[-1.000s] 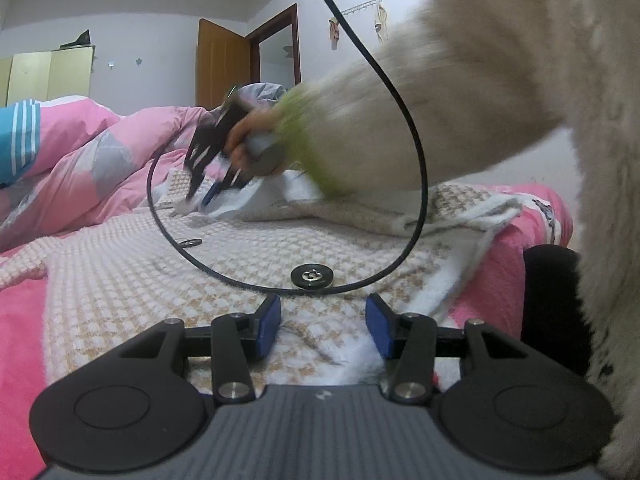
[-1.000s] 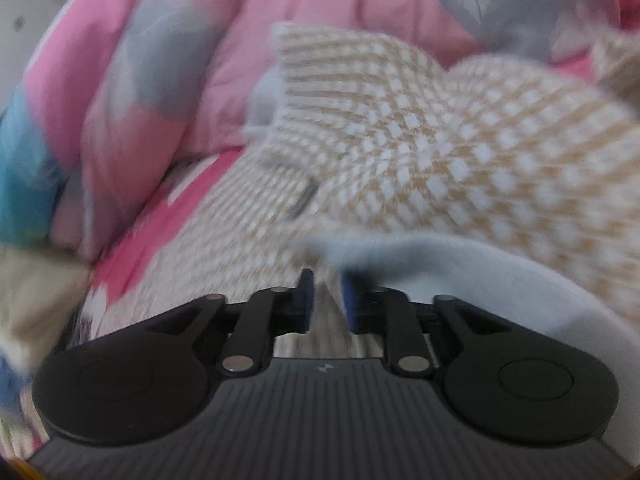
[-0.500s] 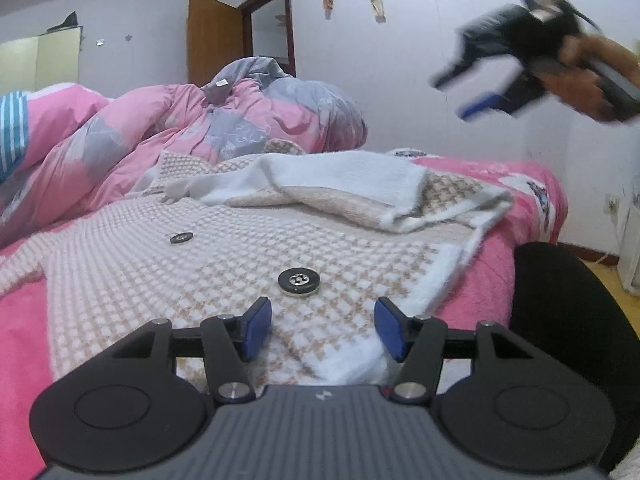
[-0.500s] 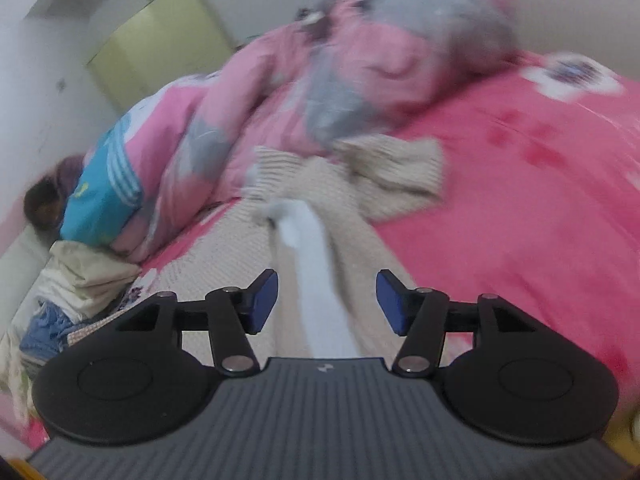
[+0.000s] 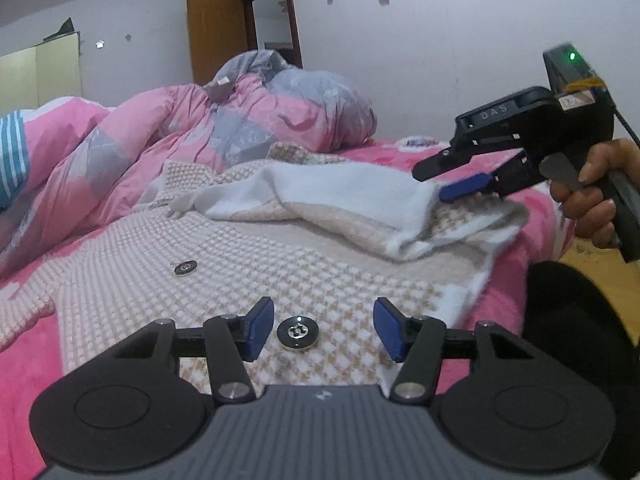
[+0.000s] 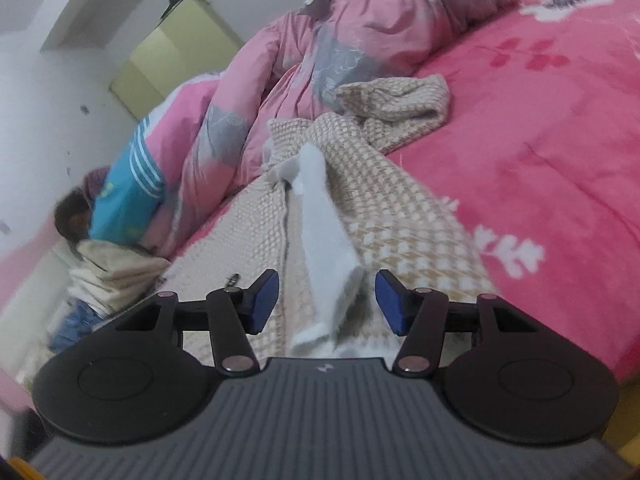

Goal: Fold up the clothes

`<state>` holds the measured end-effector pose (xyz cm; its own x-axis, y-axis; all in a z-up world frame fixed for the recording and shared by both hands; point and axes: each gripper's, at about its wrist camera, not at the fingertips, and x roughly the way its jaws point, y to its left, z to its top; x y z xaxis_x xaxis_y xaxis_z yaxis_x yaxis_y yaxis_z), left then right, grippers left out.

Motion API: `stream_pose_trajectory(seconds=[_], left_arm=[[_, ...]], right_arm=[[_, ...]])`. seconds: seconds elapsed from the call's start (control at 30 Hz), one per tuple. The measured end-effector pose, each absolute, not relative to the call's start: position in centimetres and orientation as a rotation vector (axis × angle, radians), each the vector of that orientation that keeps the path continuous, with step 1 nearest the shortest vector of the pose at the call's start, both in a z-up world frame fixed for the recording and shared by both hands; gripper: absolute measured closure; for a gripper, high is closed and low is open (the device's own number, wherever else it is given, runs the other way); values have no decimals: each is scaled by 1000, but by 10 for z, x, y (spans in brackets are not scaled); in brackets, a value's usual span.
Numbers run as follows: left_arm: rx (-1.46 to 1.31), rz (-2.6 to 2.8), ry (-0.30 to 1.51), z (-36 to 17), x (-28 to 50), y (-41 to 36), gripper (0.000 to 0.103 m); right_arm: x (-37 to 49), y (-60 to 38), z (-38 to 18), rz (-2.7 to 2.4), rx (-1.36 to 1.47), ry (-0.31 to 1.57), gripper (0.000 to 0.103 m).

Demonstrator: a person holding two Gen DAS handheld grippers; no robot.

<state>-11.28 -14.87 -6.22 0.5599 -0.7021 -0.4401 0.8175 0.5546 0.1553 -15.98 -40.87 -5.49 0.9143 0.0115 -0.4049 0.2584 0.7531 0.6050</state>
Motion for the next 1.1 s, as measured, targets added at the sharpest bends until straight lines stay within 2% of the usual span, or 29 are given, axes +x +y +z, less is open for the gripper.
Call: stream_pose_trajectory(seconds=[0.03,0.07,0.1,0.13,0.3,0.43,0.63,0.97,1.03,1.1], left_arm=[[361,-918,366,-64,-110,-150,54],[351,-917,387,-65,-107,-151,55],[337,-916,411,-66,-104,-151,58],[318,-915,438,-67,-101,-150,61],[208,-888,533,-68,-84,-135,65],[99,-868,592,-67,-67,-118,70],[15,-855,598,-66,-61,-99,71],[6,-835,562,-64,-62,-78,71],[18,-842,545,-63,-63,-79,70],[29,-849,529,-61,-64,-80,70]], right_arm=[[-156,-405,-55,-144,683,398,56],[-152,-402,-56,-150,651,394,66],[-148,-399,-56,-161,607,393,91],[-145,-396,-54,-162,572,387,99],[-148,-376,-32,-65,448,314,99],[-155,-336,0,124,159,283,99],[-145,-284,4,313,-176,444,99],[-125,-245,-34,377,-198,592,99],[-121,-237,-47,361,-201,625,95],[-122,-231,-60,351,-161,644,85]])
